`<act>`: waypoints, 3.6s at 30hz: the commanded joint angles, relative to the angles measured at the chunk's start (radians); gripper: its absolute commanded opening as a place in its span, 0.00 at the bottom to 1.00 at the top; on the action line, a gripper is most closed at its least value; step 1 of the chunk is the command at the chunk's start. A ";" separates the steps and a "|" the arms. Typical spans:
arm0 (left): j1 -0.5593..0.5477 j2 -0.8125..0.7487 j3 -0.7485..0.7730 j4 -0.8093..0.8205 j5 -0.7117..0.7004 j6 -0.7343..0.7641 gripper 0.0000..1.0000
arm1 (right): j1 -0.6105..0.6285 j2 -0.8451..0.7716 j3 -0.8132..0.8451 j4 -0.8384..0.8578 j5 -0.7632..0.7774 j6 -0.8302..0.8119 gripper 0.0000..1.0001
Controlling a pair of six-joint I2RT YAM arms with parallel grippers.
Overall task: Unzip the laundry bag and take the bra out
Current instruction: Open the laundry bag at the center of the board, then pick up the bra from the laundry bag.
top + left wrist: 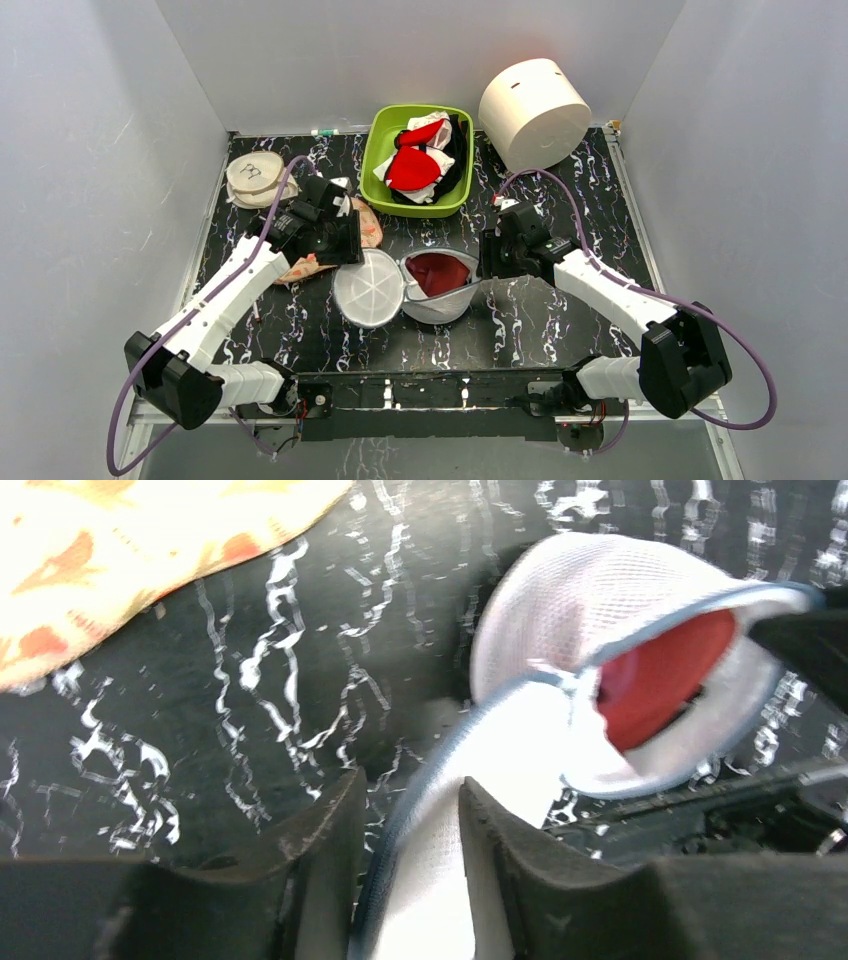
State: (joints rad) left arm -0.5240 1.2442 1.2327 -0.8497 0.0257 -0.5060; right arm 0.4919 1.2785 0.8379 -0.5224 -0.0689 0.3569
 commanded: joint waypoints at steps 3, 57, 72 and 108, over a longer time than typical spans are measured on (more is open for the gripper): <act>0.002 0.001 -0.064 -0.064 -0.191 0.074 0.56 | 0.006 -0.005 0.068 0.002 -0.042 -0.039 0.48; -0.072 -0.199 -0.351 1.095 -0.220 0.459 0.98 | 0.509 -0.003 0.088 -0.049 0.311 0.241 0.66; -0.176 -0.025 -0.388 0.737 0.353 0.324 0.64 | 0.508 -0.229 -0.111 0.079 0.443 0.390 0.49; -0.177 0.017 -0.368 0.739 0.411 0.313 0.15 | 0.424 -0.088 -0.175 0.283 0.496 0.597 0.50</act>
State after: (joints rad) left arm -0.6971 1.2770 0.8398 -0.1169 0.4057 -0.1875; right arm 0.9199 1.1618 0.6624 -0.3351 0.4603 0.9405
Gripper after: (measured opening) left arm 0.154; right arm 0.523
